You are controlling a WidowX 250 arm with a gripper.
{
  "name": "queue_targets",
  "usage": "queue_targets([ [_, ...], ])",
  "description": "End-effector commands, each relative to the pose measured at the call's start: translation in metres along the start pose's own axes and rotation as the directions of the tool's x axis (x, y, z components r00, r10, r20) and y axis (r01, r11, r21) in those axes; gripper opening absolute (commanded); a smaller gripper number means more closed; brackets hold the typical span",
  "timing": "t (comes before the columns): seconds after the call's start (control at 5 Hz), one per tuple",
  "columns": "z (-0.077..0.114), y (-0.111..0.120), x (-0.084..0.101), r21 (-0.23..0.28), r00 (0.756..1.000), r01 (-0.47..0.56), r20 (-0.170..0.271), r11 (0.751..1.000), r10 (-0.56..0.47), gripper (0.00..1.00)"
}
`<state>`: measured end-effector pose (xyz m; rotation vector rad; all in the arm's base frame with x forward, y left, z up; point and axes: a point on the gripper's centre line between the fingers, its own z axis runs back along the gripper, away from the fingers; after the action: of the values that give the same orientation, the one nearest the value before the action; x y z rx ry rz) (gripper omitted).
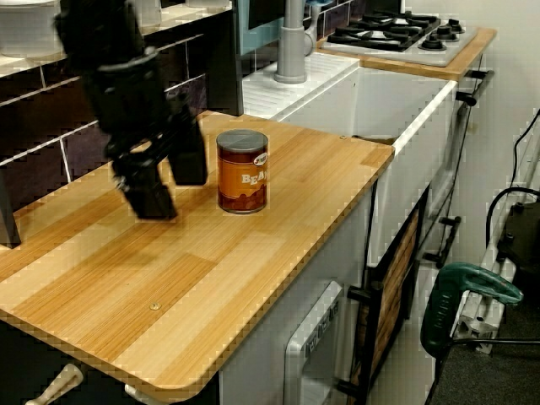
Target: Push into sink
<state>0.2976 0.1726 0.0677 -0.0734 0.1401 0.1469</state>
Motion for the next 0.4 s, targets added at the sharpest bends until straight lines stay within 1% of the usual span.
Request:
queue_targets([
  [0.0,0.005,-0.0159,-0.0262,0.041,0.996,0.04,0.077,0.998,-0.043,1.0],
  [0.2,0.0024,-0.0222,-0.0235,0.04,0.996,0.045,0.072,0.998,-0.047,1.0],
])
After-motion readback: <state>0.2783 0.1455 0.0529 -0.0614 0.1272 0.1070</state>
